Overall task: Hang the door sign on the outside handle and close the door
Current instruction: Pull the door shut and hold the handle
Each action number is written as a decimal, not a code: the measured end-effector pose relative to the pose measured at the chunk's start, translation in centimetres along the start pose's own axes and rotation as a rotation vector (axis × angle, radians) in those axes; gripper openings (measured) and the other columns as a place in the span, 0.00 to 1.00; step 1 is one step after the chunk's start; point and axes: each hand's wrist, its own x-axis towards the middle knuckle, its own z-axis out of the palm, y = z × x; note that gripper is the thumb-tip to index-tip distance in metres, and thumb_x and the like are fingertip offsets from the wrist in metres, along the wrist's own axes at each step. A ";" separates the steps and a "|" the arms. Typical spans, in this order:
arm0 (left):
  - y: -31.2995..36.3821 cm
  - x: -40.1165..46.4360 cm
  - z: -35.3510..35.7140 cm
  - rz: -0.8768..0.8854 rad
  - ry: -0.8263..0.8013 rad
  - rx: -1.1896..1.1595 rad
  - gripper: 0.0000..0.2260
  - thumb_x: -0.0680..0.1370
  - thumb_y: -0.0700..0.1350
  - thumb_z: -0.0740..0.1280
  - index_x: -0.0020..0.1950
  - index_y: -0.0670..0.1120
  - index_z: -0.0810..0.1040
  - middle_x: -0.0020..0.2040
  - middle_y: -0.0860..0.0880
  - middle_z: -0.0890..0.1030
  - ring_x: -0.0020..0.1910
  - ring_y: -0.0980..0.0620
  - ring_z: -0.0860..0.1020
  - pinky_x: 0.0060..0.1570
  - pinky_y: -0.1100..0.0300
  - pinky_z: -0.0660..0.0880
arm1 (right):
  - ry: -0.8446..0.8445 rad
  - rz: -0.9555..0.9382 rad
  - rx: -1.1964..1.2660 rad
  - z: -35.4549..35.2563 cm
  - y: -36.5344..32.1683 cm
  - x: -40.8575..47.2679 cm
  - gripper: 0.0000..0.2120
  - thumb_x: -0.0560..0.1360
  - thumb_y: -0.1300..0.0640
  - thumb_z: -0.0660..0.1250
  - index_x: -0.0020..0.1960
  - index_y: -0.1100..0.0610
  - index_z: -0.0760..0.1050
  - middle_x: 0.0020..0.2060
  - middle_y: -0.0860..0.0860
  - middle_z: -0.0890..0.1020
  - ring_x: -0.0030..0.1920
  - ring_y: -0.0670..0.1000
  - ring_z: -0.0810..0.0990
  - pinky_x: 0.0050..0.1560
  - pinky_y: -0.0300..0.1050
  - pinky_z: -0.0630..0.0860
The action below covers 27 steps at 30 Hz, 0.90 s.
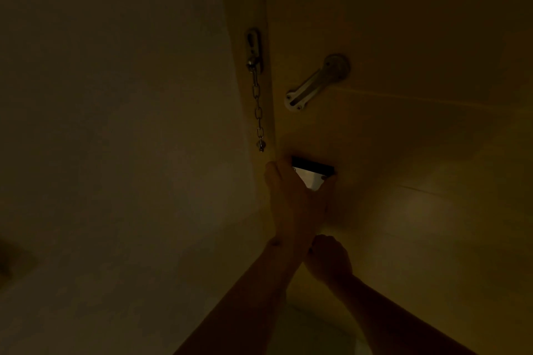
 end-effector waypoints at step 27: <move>0.6 2.3 1.7 0.016 -0.006 -0.028 0.33 0.65 0.54 0.78 0.63 0.41 0.71 0.57 0.45 0.72 0.55 0.54 0.70 0.53 0.62 0.69 | 0.029 0.070 0.071 -1.0 0.0 2.5 0.18 0.78 0.46 0.57 0.30 0.49 0.65 0.30 0.45 0.72 0.31 0.45 0.72 0.34 0.40 0.71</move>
